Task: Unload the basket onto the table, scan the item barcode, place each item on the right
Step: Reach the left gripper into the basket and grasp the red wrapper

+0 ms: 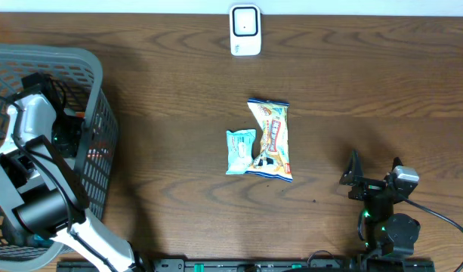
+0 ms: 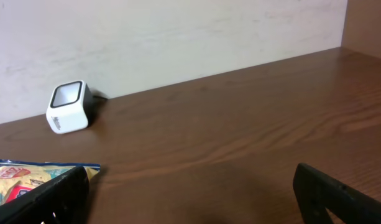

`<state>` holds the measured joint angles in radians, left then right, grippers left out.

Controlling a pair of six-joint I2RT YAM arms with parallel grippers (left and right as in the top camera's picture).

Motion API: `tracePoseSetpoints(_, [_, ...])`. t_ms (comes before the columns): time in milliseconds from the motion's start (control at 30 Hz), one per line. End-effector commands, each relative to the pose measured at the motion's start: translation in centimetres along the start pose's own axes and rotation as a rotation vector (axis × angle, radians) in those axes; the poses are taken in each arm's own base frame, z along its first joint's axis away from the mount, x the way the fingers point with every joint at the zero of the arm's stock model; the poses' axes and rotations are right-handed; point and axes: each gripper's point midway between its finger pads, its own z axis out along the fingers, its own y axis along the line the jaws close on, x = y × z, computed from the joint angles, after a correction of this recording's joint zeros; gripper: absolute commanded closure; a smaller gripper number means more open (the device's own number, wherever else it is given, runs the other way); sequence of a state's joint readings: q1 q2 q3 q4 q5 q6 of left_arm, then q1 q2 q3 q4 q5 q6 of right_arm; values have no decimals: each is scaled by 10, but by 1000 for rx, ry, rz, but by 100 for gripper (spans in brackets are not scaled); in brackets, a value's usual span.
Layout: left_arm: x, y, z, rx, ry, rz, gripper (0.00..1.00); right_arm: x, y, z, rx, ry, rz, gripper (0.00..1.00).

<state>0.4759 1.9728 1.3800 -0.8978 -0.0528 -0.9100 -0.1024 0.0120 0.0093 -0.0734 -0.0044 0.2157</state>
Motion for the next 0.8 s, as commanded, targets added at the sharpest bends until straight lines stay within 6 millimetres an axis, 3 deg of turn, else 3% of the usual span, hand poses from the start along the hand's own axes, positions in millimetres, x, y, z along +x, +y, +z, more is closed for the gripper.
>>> tracePoseSetpoints(0, [15, 22, 30, -109, 63, 34, 88, 0, -4, 0, 19, -4, -13, 1])
tracePoseSetpoints(33, [16, 25, 31, -117, 64, 36, 92, 0, -4, 0, 19, -4, -13, 1])
tracePoseSetpoints(167, [16, 29, 28, -125, 66, 74, 93, 0, -4, 0, 19, -4, -13, 1])
tracePoseSetpoints(267, [10, 31, 11, -100, 42, 58, 93, 0, -4, 0, 19, -4, -13, 1])
tracePoseSetpoints(433, [-14, 32, -43, 27, -73, 33, 93, 0, -4, 0, 19, -4, -13, 1])
tracePoseSetpoints(567, [-29, 42, -100, 141, -203, 22, 93, 0, -4, 0, 19, -4, -13, 1])
tracePoseSetpoints(767, [-28, 59, -181, 338, -364, -18, 93, 0, -4, 0, 19, -4, -13, 1])
